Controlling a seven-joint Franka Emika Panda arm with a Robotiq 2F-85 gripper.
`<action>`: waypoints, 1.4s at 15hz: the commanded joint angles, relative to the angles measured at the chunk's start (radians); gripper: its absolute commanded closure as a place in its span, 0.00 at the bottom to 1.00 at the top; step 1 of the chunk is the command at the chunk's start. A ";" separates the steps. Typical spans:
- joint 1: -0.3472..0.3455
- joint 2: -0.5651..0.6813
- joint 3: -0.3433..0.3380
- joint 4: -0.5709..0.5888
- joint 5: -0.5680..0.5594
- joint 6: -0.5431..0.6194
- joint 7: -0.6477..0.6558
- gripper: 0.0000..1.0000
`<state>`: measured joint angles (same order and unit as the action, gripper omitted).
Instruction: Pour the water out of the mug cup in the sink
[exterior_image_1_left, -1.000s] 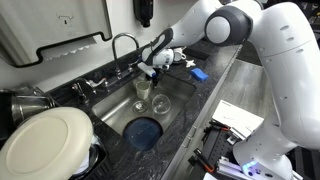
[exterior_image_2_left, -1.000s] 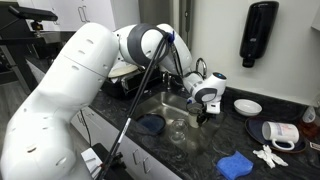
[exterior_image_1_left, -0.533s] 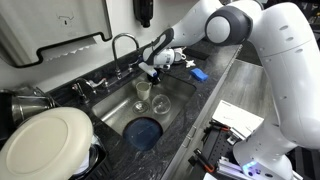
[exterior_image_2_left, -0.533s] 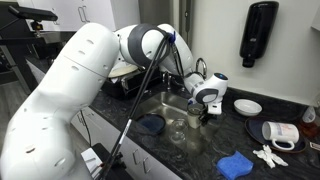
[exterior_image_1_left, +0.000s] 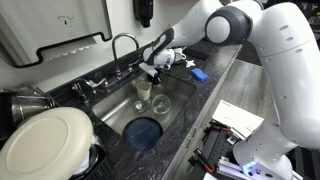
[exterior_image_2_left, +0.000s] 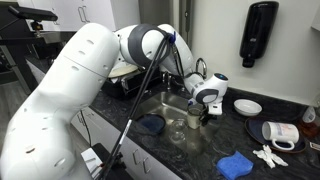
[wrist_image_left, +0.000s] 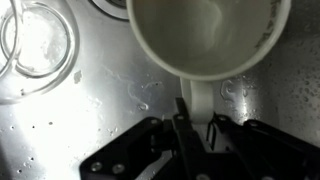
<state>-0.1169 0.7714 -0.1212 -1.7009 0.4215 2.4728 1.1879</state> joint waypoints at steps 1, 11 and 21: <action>-0.004 -0.056 -0.003 -0.065 -0.024 0.007 -0.056 0.96; 0.192 -0.164 -0.186 -0.226 -0.261 0.181 0.136 0.96; 0.511 -0.133 -0.424 -0.189 -0.757 0.174 0.687 0.96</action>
<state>0.3329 0.6580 -0.4876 -1.8797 -0.2387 2.6388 1.7510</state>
